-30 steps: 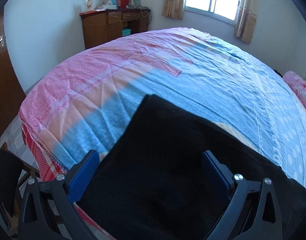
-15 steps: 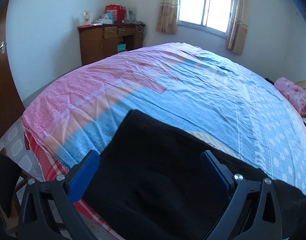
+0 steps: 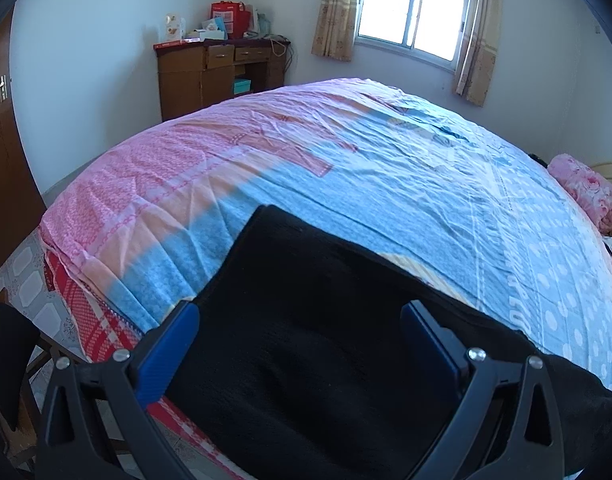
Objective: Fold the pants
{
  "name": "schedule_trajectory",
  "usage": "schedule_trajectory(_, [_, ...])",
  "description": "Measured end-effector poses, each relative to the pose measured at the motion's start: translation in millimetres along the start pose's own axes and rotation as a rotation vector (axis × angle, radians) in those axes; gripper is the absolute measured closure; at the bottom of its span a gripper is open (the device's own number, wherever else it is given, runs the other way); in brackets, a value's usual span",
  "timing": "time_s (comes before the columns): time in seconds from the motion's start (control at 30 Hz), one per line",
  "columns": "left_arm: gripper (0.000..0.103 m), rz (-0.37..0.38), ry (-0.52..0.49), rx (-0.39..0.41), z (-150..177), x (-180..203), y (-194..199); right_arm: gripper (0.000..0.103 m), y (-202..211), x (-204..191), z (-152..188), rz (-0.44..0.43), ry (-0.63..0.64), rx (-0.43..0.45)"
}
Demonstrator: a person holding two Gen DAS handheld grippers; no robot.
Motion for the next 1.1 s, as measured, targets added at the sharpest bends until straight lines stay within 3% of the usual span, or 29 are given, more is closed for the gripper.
schedule_trajectory(0.3, [0.000,0.002,-0.023,-0.003,2.3,7.6,2.2,0.037,-16.0,-7.6,-2.4,0.046,0.032,-0.030])
schedule_trajectory(0.47, [0.000,0.004,-0.010,-0.018,2.9,5.7,-0.8,0.037,-35.8,-12.5,3.0,-0.003,0.034,-0.063])
schedule_trajectory(0.5, [0.000,0.004,-0.010,-0.020,3.4,5.9,-0.8,0.039,-39.3,-12.4,2.7,0.007,0.041,-0.050])
schedule_trajectory(0.57, [0.000,0.000,-0.012,-0.017,3.1,5.4,0.1,0.063,-41.1,-13.2,-2.1,0.045,0.080,0.001])
schedule_trajectory(0.73, [0.000,-0.013,-0.001,-0.018,0.7,1.4,-1.2,0.071,-19.8,0.0,-25.1,0.027,0.091,0.130])
schedule_trajectory(0.83, [0.000,-0.016,-0.001,-0.023,1.3,1.5,-1.8,0.100,-14.5,8.1,-29.8,0.043,0.102,0.133])
schedule_trajectory(1.0, [0.000,-0.014,-0.012,-0.021,-0.7,4.9,-0.2,0.100,4.1,-0.9,-19.3,0.044,0.186,0.139])
schedule_trajectory(1.1, [0.000,-0.018,-0.023,-0.008,-2.0,6.6,2.4,0.100,21.1,-1.0,-16.4,0.009,0.161,0.148])
Point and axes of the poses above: each gripper's, at about its wrist camera, not at the fingertips, and y roughly against the way its jaws point, x to its right, z to its underside, the point moved 2 cm from there along -y, roughly the way its jaws point, and after that the axes turned 1 degree about z, right-handed, at the moved point
